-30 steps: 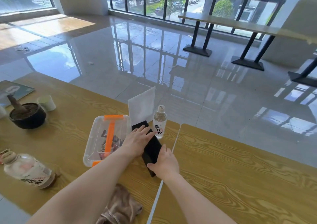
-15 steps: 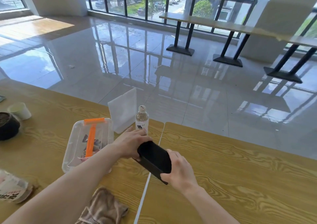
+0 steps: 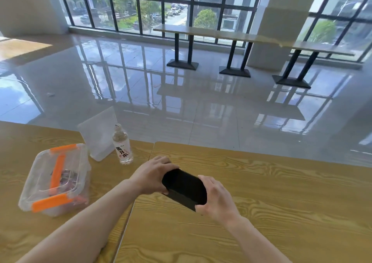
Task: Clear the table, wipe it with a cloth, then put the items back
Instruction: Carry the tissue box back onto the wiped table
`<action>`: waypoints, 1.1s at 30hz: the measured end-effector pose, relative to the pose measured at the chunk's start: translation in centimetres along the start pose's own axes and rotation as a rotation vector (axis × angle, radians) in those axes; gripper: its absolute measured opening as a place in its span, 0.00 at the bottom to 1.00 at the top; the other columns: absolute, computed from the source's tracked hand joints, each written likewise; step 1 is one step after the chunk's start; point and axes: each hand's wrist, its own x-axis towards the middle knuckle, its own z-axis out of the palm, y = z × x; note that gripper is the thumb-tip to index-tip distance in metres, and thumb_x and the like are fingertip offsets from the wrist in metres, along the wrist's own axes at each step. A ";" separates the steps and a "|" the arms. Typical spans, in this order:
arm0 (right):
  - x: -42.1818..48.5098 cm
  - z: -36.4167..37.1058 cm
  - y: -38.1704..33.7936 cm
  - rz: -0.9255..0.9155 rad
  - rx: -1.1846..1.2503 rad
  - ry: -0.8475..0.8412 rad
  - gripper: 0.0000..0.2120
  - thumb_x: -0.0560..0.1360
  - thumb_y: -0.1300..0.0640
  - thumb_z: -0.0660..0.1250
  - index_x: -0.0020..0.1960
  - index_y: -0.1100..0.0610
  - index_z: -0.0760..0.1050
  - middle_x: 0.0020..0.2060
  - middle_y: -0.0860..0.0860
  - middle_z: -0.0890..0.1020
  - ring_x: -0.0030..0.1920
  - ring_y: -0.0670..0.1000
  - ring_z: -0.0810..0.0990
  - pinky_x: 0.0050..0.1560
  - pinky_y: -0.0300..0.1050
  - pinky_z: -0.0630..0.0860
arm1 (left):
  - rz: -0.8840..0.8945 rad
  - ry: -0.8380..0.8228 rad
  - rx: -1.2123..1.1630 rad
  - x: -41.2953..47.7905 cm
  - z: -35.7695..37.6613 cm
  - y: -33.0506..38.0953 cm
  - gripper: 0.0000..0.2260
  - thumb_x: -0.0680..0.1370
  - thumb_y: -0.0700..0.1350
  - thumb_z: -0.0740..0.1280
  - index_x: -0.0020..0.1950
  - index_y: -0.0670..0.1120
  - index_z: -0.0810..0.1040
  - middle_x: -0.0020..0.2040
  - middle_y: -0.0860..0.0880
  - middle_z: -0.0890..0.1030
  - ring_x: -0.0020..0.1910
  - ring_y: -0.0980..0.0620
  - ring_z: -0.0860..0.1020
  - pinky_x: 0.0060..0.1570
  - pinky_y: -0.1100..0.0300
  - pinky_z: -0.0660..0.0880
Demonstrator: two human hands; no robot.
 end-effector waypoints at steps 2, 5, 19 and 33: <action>-1.4 -1.5 2.1 -0.001 -0.002 0.009 0.43 0.67 0.50 0.76 0.77 0.52 0.61 0.67 0.45 0.72 0.65 0.47 0.70 0.63 0.41 0.72 | 0.006 0.008 0.000 1.1 0.6 2.6 0.34 0.67 0.55 0.78 0.70 0.61 0.68 0.61 0.59 0.72 0.64 0.56 0.67 0.61 0.56 0.71; -3.4 -3.9 5.1 0.005 -0.009 0.015 0.42 0.67 0.50 0.76 0.76 0.50 0.61 0.67 0.45 0.72 0.63 0.46 0.70 0.62 0.42 0.73 | 0.014 0.020 -0.008 2.7 1.6 6.5 0.33 0.68 0.55 0.78 0.70 0.62 0.68 0.61 0.60 0.72 0.63 0.57 0.67 0.60 0.57 0.72; -11.3 -11.8 17.0 0.273 -0.044 0.137 0.37 0.63 0.47 0.72 0.69 0.43 0.62 0.61 0.41 0.73 0.59 0.45 0.71 0.52 0.41 0.72 | 0.242 -0.025 -0.056 14.1 5.2 20.6 0.34 0.66 0.55 0.78 0.70 0.63 0.69 0.61 0.59 0.72 0.63 0.56 0.67 0.57 0.55 0.73; -16.4 -19.5 28.7 0.487 -0.058 0.224 0.41 0.62 0.47 0.71 0.73 0.45 0.61 0.63 0.41 0.71 0.62 0.45 0.68 0.53 0.43 0.72 | 0.420 -0.073 -0.070 25.5 8.6 34.0 0.35 0.68 0.53 0.78 0.72 0.60 0.68 0.62 0.57 0.72 0.63 0.53 0.68 0.58 0.55 0.72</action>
